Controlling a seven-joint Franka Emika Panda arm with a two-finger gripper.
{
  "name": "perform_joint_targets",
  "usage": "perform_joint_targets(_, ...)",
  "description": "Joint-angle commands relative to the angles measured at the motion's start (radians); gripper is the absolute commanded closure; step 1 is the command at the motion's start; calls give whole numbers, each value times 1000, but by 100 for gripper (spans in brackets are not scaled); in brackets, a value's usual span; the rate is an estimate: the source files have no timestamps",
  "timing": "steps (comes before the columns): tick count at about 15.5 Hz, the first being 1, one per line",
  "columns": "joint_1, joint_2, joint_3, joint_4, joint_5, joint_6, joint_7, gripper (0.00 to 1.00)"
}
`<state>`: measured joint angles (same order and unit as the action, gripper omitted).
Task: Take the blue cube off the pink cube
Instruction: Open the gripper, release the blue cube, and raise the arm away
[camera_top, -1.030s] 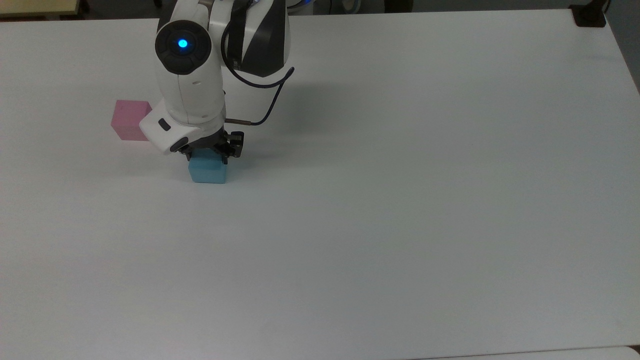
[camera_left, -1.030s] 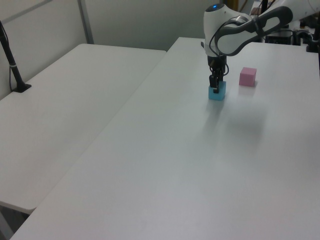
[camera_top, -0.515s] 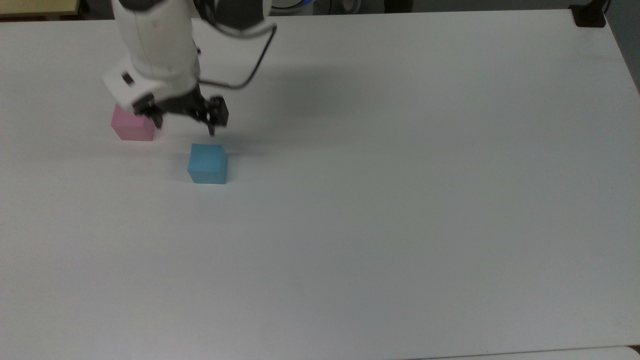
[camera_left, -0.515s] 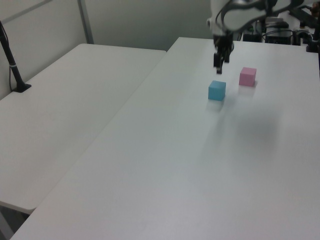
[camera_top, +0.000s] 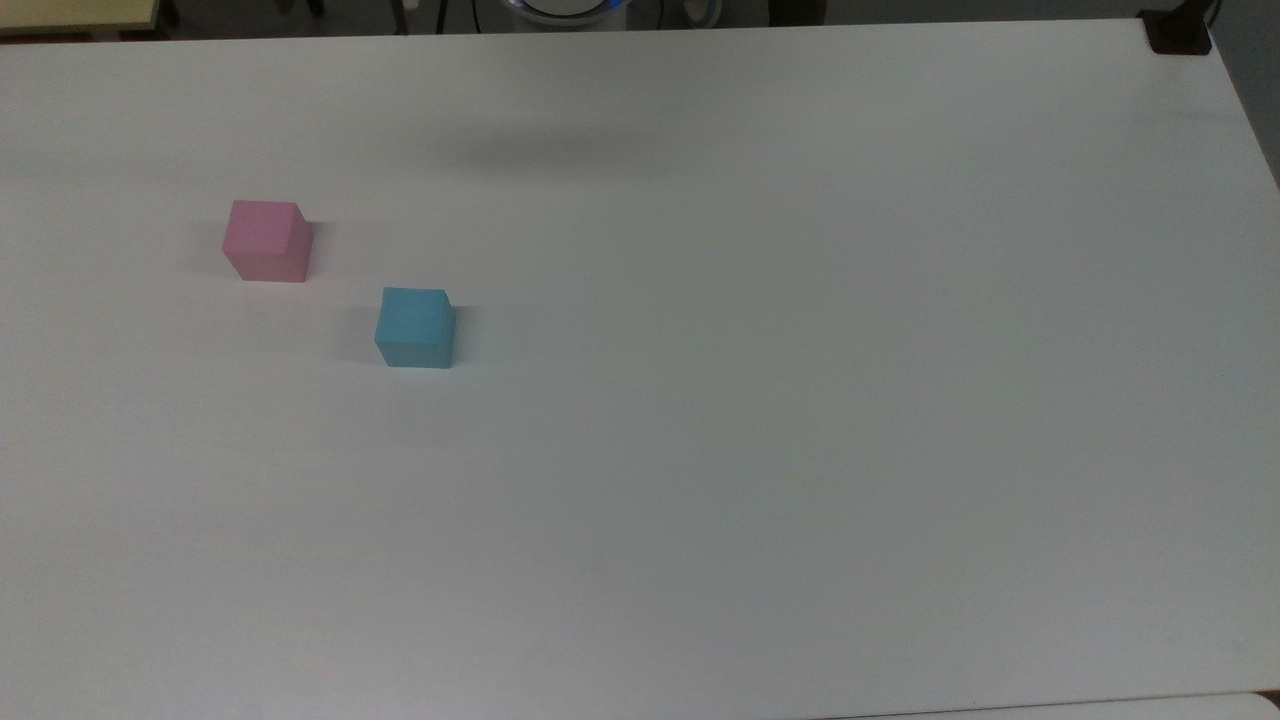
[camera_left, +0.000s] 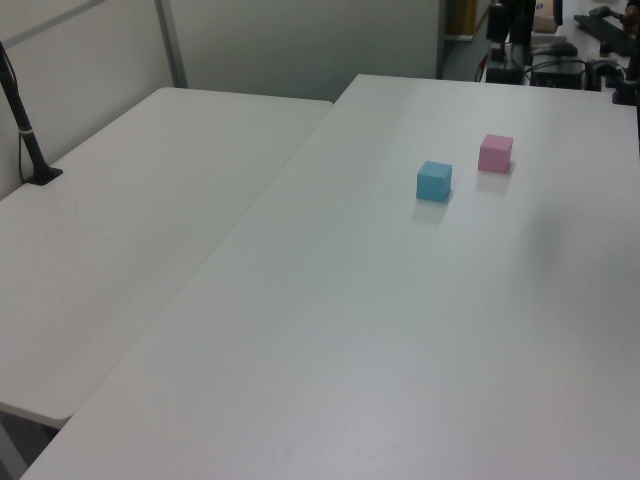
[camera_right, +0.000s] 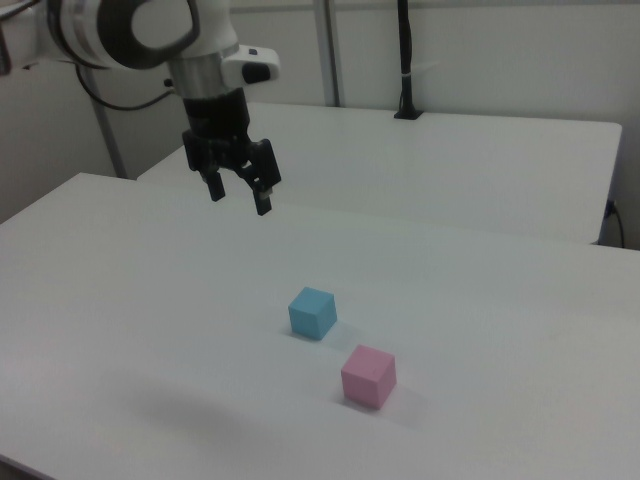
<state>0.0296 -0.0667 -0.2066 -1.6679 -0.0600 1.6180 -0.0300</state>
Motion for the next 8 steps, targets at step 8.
perform_joint_targets(8, -20, -36, 7, -21, -4, -18, -97, 0)
